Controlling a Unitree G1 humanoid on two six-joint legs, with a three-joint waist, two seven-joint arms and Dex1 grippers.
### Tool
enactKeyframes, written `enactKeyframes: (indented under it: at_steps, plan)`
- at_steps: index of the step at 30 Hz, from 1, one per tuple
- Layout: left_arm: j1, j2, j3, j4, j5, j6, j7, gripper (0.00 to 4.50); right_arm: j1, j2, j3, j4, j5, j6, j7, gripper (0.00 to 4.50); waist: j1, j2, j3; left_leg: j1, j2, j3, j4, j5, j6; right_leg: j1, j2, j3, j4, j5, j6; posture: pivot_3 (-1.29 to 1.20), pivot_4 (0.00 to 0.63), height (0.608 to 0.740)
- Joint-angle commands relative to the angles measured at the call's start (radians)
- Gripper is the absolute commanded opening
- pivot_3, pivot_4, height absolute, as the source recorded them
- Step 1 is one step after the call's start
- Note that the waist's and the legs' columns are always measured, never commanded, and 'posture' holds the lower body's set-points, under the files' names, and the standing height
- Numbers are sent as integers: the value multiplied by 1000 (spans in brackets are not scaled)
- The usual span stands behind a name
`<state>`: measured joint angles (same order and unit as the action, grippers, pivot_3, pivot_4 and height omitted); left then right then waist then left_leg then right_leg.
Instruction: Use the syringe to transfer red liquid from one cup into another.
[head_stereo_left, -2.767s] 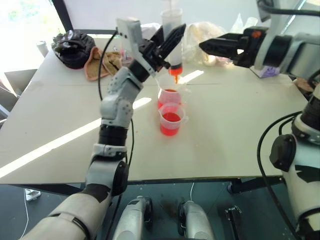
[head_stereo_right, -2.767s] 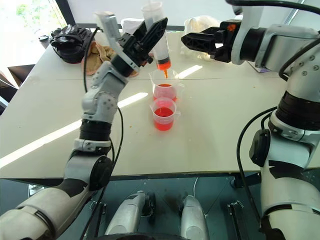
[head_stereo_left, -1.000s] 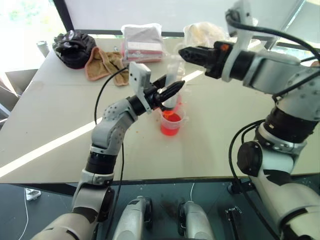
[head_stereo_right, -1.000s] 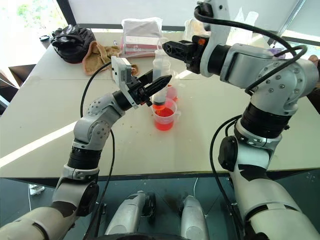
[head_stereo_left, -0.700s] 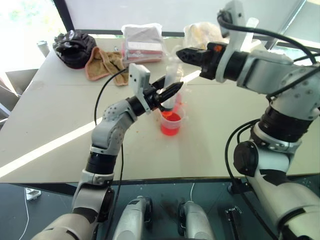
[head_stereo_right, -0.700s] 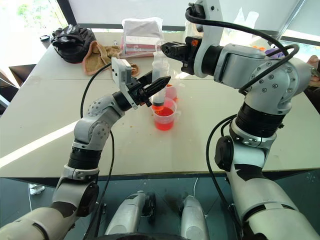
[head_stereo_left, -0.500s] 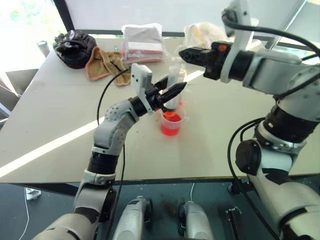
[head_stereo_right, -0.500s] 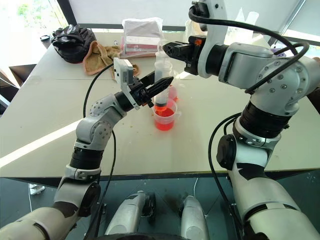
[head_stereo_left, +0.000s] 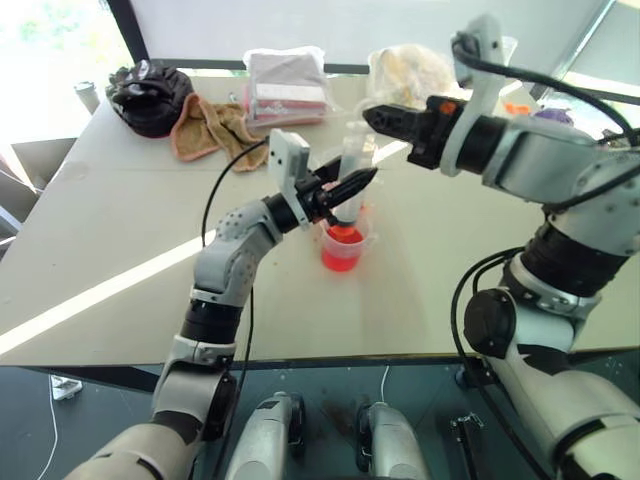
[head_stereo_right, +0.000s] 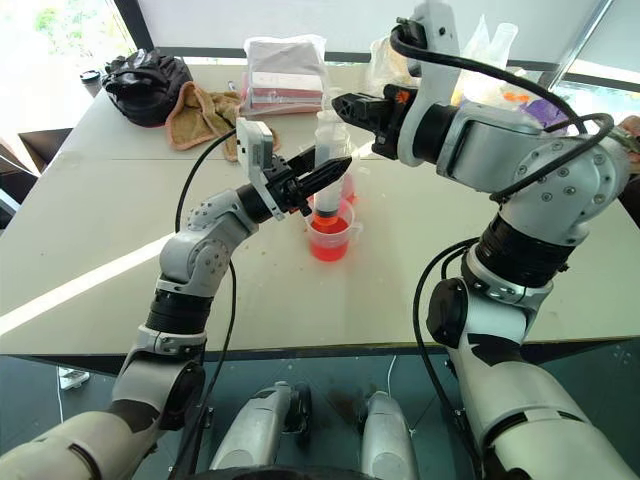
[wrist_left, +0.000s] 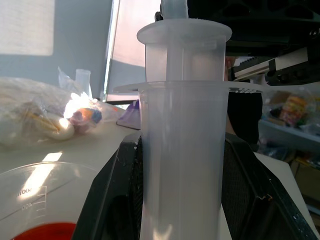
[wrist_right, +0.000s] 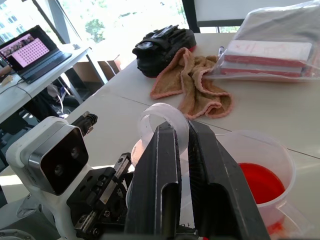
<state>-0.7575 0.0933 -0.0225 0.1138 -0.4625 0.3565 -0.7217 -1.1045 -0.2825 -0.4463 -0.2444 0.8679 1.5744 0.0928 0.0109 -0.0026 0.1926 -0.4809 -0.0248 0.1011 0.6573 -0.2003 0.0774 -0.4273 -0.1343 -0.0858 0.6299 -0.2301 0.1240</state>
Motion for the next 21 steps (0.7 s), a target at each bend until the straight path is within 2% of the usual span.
enactKeyframes:
  at_steps: [1, 12, 20, 21]
  plan:
    - [-82, -35, 4, -23, -13, -44, 7, 1461, 22, 36, 64, -11, 165, 40, 13, 83, -1, 0, 0, 0, 0, 0, 0, 0, 1, 0, 0, 0, 0, 0, 0, 0, 150, 740]
    - [-98, -38, 11, -40, -21, -32, 12, 1461, 86, 29, 71, 40, 269, 40, -69, 83, 0, 0, 0, 1, 0, 0, -2, 1, 2, 0, 0, 0, 0, 0, 0, 0, 150, 740]
    - [-86, -35, 12, -55, -15, -24, 11, 1461, 76, 11, 78, 16, 291, 40, -54, 83, 0, 0, 0, 1, 0, 0, -2, 1, 2, 0, 0, 0, 0, 0, 0, 0, 150, 740]
    - [-85, -35, 12, -54, -14, -24, 11, 1461, 73, 4, 78, 12, 290, 40, -48, 411, 0, 0, 0, 1, 0, 0, -2, 1, 2, 0, 0, 0, 0, 0, 0, 0, 150, 740]
